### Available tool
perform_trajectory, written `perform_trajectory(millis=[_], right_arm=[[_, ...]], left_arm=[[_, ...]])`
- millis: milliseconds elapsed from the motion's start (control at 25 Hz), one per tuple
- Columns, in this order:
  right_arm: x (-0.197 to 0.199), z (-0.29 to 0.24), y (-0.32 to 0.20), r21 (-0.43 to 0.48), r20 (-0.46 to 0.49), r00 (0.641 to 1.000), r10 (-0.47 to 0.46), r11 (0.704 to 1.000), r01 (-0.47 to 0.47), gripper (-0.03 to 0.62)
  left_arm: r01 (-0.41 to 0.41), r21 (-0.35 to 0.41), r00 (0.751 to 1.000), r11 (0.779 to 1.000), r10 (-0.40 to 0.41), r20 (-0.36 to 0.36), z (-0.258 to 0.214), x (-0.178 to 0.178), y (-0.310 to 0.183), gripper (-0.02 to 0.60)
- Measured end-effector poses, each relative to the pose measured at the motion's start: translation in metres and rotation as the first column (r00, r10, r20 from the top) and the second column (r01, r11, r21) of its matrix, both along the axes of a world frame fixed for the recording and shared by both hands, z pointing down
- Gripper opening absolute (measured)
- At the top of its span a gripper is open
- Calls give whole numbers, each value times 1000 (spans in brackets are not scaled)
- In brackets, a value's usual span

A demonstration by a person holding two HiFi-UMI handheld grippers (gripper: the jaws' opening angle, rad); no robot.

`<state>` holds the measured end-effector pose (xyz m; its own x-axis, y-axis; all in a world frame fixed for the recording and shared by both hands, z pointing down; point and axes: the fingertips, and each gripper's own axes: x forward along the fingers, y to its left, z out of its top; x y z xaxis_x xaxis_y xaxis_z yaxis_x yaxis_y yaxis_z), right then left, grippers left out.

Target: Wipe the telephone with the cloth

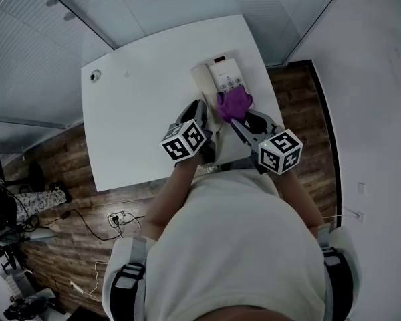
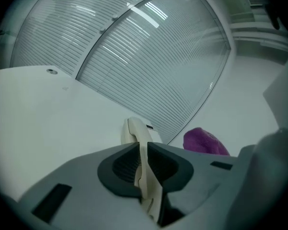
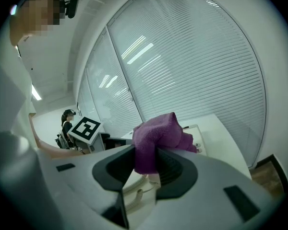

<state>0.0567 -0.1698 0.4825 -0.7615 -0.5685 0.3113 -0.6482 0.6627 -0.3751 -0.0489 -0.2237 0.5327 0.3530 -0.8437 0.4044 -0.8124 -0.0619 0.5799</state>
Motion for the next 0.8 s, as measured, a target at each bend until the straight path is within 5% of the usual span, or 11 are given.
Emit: perform_trajectory(millis=[360,800], right_arm=[[-29,2,14,-7,-6,999,43,999,-43,133],[-35,-2,42,13,22,999,-25,1000,24,133]], left_arm=[[-137,40,987,990,133,93,-14,-15,33,21],[-245,67,957,967,230,178,-30,1,71,20]])
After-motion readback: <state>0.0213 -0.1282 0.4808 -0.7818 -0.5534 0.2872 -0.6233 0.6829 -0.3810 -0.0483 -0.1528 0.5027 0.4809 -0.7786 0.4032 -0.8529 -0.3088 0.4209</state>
